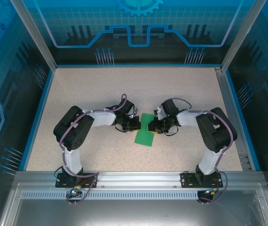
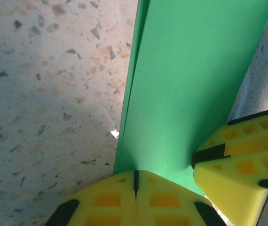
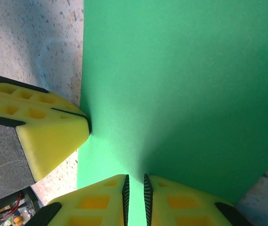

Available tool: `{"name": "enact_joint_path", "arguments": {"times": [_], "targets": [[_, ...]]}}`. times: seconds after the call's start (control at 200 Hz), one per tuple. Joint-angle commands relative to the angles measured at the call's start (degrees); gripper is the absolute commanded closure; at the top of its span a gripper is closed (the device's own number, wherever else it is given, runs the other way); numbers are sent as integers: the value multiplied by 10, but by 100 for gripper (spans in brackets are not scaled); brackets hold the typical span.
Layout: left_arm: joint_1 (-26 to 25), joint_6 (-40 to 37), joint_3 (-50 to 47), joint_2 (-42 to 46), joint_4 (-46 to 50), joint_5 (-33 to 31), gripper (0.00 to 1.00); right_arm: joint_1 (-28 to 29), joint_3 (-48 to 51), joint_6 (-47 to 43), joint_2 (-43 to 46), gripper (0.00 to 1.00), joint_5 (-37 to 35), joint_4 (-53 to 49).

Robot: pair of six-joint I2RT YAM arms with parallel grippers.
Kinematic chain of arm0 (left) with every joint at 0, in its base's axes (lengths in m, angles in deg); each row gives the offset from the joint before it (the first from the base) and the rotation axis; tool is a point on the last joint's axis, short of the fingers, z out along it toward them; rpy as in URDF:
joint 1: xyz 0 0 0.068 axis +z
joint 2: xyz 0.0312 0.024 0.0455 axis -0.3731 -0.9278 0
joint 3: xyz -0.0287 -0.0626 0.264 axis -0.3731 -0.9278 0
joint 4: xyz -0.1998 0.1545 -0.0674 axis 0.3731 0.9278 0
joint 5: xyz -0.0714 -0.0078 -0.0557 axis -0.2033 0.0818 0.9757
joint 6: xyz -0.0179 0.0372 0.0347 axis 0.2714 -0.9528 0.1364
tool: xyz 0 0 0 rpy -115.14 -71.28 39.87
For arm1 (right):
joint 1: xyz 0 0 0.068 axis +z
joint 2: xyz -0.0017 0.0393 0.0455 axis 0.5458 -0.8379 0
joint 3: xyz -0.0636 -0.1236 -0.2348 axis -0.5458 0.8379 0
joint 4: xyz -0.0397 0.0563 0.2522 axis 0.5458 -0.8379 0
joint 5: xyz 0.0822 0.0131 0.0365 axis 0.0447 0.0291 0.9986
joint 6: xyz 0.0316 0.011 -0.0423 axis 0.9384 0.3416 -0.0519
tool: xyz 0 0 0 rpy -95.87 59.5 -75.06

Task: Fold a paper plane with a square sheet of paper (pick it up from the middle)
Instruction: Fold the square sheet of paper in half at the center of the table.

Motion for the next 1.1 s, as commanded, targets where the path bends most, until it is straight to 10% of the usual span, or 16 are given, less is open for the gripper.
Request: {"name": "enact_joint_path", "arguments": {"times": [0.0,1.095], "targets": [[-5,-4,-23,-11,56,-28,100,21,14,8,15,80,-30,-18],[-6,-2,-44,-14,36,-22,100,95,131,60,34,80,-43,69]]}}
